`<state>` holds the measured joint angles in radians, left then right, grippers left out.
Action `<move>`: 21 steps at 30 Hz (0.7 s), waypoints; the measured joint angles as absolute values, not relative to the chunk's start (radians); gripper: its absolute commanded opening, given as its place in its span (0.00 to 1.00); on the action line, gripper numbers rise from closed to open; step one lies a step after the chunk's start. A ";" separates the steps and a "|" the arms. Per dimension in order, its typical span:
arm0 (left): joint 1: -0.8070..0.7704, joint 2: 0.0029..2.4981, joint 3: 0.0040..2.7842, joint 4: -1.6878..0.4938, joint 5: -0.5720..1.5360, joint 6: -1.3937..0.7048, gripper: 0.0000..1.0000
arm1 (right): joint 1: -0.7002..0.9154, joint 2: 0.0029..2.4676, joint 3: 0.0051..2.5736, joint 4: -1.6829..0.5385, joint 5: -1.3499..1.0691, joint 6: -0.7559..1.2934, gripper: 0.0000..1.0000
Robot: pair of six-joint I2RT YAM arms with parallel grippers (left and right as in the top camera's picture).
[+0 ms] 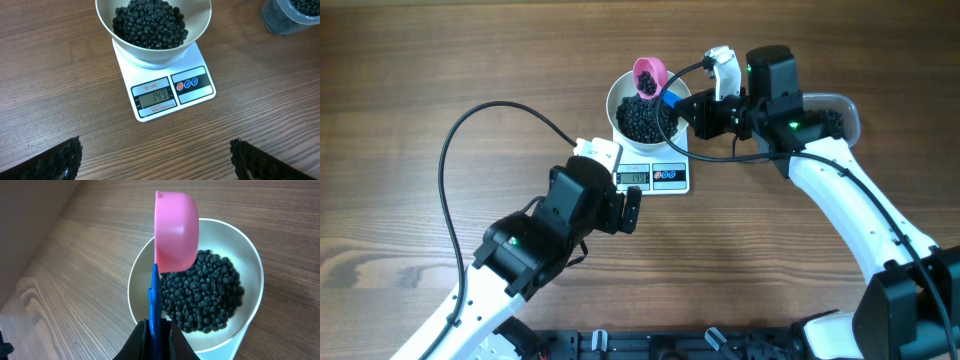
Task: Scoop item into bowl and weigh 150g on scale
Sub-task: 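Tilt the scoop further to add beans until the scale reads 150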
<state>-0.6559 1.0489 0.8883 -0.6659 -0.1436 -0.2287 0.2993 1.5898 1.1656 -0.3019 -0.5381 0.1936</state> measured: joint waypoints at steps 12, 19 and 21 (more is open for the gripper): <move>-0.656 1.049 0.888 -0.666 -0.144 -0.229 1.00 | 0.300 1.590 1.166 -0.307 -0.479 0.213 0.04; -0.656 1.049 0.888 -0.666 -0.144 -0.229 1.00 | 0.299 1.590 1.166 -0.300 -0.478 0.243 0.04; -0.656 1.049 0.888 -0.666 -0.144 -0.229 1.00 | 0.299 1.590 1.166 -0.298 -0.483 0.247 0.04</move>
